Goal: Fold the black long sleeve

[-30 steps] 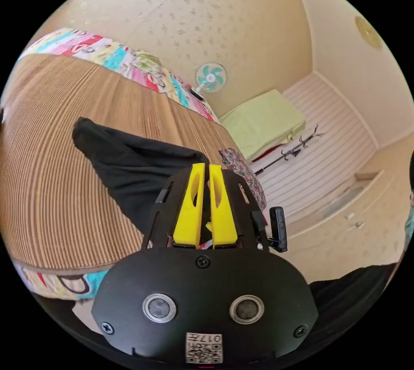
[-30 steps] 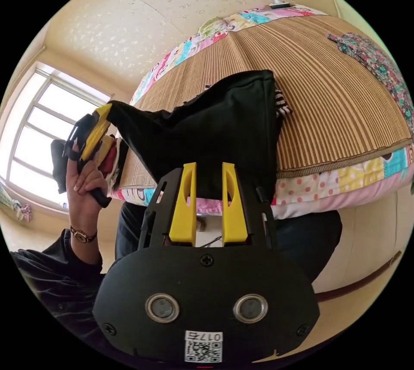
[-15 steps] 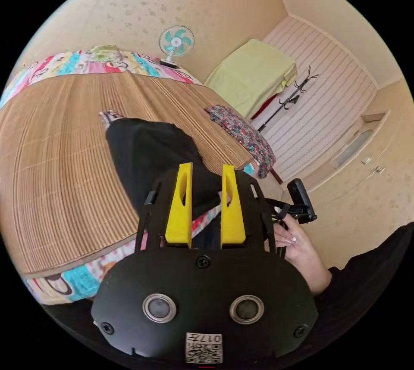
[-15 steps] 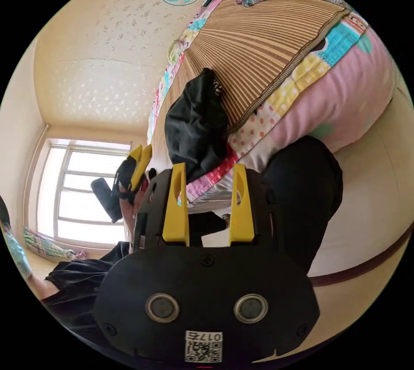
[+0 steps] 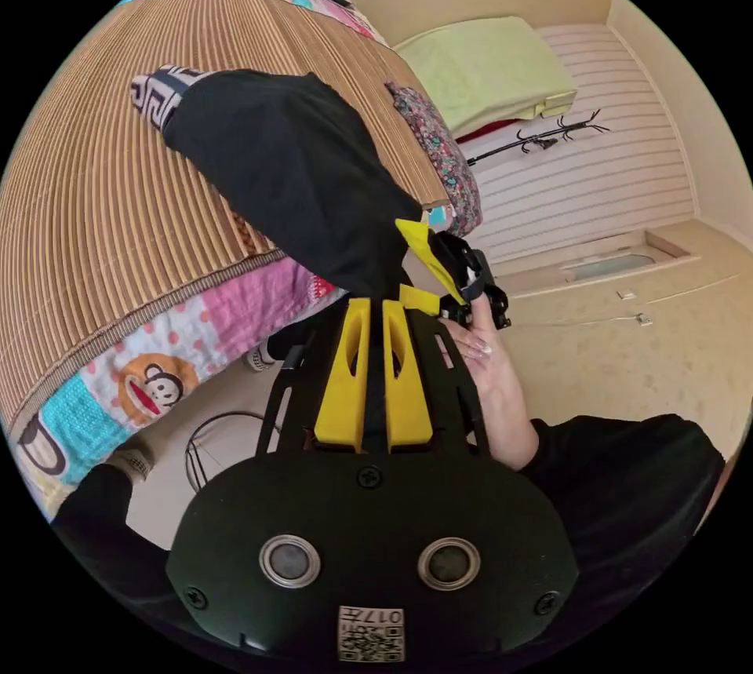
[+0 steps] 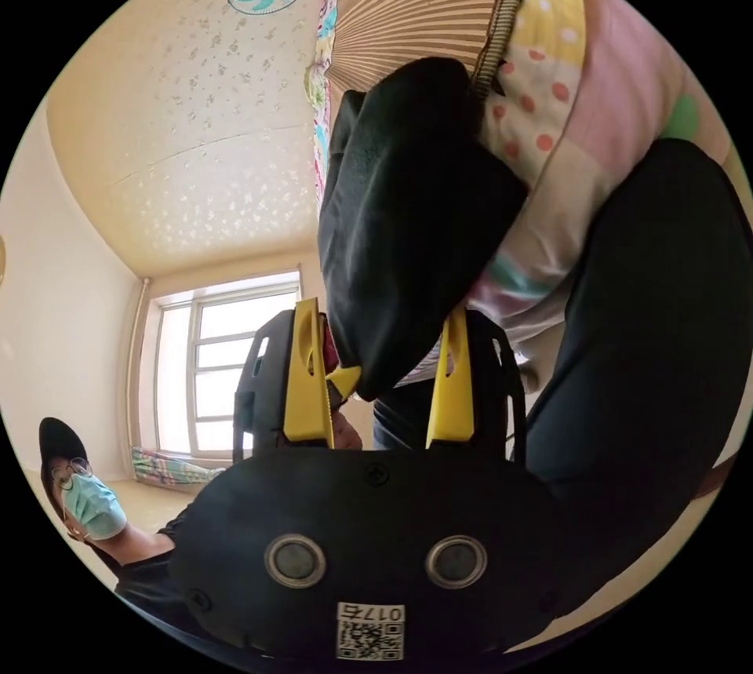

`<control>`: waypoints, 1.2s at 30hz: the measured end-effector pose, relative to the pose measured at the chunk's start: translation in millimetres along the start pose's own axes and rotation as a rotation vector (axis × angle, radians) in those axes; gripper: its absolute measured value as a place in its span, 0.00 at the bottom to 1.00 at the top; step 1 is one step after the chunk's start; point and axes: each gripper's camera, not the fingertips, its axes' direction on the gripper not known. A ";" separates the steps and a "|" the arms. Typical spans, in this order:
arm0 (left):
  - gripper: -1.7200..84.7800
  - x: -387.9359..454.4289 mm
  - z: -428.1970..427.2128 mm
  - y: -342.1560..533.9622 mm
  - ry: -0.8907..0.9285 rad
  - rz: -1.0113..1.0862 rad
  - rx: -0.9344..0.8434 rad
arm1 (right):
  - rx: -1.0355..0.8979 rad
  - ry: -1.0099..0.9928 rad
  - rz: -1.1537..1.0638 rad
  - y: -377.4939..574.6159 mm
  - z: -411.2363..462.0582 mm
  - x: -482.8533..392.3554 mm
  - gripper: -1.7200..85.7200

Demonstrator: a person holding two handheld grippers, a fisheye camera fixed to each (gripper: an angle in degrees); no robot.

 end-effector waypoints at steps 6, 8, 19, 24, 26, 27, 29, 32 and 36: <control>0.05 65.6 -28.4 36.6 -0.060 0.268 -0.004 | -0.034 -0.214 -0.242 -3.6 -8.3 -25.4 0.05; 0.06 79.5 -52.1 46.4 -0.094 0.340 0.051 | -0.017 -0.085 -0.463 -23.0 -25.4 -77.9 0.03; 0.14 33.8 -115.0 85.9 -0.207 0.166 0.162 | 0.174 0.097 -0.678 -138.5 -145.8 -192.6 0.05; 0.14 -9.8 -201.6 108.2 -0.369 -0.018 0.349 | 0.263 0.442 -0.154 -140.9 -197.4 -84.4 0.12; 0.15 -28.5 -281.1 132.1 -0.521 -0.129 0.548 | 0.264 0.564 -0.072 -108.3 -201.1 -54.4 0.12; 0.15 -32.5 -303.7 140.4 -0.559 -0.160 0.612 | 0.267 0.569 -0.072 -99.1 -200.5 -50.6 0.12; 0.15 -42.1 -394.3 175.6 -0.742 -0.302 0.854 | 0.274 0.549 -0.084 -65.9 -193.8 -43.8 0.12; 0.17 -37.7 -489.2 197.5 -1.034 -0.416 0.987 | 0.262 0.529 -0.126 -37.0 -176.6 -50.6 0.12; 0.19 -80.7 -559.8 182.1 -1.261 -0.569 0.878 | 0.200 0.499 -0.187 -23.7 -149.0 -63.6 0.11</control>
